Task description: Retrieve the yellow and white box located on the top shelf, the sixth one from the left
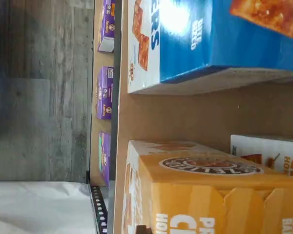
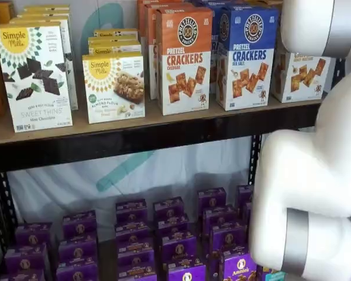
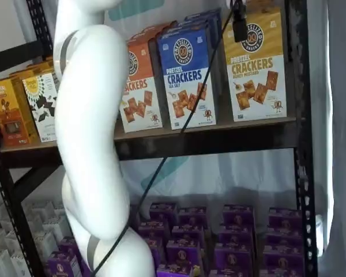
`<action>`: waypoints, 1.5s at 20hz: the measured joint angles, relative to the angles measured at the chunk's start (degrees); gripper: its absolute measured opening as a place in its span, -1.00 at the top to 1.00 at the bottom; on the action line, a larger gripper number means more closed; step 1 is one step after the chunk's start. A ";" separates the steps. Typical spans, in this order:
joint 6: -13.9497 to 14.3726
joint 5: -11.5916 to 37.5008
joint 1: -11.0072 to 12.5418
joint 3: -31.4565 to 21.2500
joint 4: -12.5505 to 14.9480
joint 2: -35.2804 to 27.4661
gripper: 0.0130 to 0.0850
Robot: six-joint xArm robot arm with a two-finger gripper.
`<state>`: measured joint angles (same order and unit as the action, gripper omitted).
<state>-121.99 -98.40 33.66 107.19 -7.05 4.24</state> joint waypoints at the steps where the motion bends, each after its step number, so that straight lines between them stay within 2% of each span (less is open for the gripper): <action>1: 0.00 -0.33 0.08 0.29 -0.10 -0.12 -0.33; 5: -0.16 -2.60 0.86 2.30 -1.08 -0.62 -0.33; 8: -0.53 -2.41 1.13 1.68 -0.95 0.28 -0.33; 17: -2.46 -2.10 3.02 -2.98 -1.03 5.31 -0.33; 25: -4.88 -4.45 5.63 -9.01 -0.84 12.41 -0.33; 30: -5.27 -6.09 5.76 -12.89 0.30 16.65 -0.33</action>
<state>-127.26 -104.49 39.42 94.30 -6.75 20.89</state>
